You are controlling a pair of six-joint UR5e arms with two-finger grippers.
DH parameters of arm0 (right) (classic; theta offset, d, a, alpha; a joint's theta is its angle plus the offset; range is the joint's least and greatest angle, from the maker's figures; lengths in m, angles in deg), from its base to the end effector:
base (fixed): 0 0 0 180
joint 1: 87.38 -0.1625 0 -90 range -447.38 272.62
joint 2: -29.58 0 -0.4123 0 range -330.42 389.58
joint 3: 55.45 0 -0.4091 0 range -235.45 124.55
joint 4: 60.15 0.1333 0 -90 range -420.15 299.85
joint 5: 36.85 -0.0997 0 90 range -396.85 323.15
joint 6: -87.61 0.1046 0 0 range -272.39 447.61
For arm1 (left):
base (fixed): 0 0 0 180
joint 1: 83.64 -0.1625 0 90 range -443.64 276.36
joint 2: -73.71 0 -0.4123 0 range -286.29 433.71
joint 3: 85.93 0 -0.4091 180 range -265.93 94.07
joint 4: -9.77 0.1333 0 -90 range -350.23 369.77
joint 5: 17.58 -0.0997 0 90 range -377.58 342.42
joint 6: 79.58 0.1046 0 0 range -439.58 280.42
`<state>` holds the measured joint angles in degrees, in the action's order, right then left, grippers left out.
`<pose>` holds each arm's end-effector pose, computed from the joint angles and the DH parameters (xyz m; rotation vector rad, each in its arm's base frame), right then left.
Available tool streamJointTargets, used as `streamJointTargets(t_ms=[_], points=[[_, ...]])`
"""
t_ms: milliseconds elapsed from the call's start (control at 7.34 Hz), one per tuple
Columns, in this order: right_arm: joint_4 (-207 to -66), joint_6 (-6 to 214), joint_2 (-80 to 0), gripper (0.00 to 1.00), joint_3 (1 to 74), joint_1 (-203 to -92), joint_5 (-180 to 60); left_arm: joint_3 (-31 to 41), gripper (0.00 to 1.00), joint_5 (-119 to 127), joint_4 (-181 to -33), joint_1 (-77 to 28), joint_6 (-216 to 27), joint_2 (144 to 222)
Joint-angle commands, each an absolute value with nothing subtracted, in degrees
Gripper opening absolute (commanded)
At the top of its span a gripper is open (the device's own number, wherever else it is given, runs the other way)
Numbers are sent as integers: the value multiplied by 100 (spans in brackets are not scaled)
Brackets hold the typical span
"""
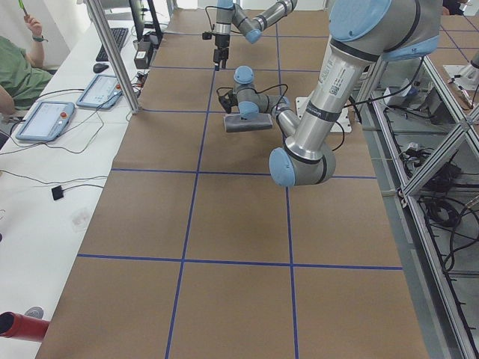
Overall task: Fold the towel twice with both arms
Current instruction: 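Release the strip and withdraw the right arm while the left gripper moves to the strip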
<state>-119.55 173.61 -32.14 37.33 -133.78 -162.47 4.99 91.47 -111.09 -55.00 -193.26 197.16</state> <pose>-0.4082 -0.5336 0.2671 -0.0637 -1.1787 0.3185 0.5637 -0.4209 0.2265 -0.2508 1.1585 -0.6173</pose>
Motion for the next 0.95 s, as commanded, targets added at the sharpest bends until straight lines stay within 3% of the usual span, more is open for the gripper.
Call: streamJointTargets(t_ms=[0,817], points=[[-11939,17330,-3212,100,3648,-13405,-16245,495,100,9088,-11108,-5656,-19340,19597],[-11930,17330,-3203,100,3639,-13396,-16245,416,100,9088,-11108,-5692,-19261,19500]])
